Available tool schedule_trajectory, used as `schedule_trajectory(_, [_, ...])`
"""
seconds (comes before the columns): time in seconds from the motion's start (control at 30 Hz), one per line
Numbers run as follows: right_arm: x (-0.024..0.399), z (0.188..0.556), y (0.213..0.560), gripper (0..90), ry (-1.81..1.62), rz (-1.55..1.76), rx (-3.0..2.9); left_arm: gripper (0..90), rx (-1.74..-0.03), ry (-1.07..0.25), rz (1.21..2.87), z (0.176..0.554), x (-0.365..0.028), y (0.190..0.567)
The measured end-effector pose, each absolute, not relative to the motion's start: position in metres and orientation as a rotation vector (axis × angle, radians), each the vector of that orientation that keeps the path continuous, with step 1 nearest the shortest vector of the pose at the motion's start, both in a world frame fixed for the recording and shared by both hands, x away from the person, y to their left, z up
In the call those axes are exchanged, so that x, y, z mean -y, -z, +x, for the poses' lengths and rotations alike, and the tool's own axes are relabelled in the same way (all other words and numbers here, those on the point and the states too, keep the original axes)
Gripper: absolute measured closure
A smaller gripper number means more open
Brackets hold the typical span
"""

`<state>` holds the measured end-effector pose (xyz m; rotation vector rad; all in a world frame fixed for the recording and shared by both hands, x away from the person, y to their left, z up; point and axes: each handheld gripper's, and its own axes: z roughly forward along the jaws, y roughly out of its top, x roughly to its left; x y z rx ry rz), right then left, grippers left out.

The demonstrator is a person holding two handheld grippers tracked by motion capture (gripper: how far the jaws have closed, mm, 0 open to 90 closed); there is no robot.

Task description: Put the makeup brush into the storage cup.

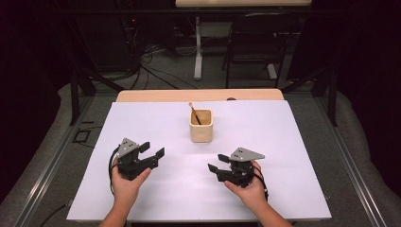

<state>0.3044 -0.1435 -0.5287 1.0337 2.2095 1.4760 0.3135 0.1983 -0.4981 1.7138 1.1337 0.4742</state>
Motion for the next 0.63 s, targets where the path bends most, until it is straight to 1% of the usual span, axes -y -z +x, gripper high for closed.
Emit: schedule_trajectory(0.63, [0.1485,0.3091,0.5373,43.3,-1.457,1.078,-2.199,33.4,-1.142,-0.468,1.728,0.3153,-0.1995,0.4990])
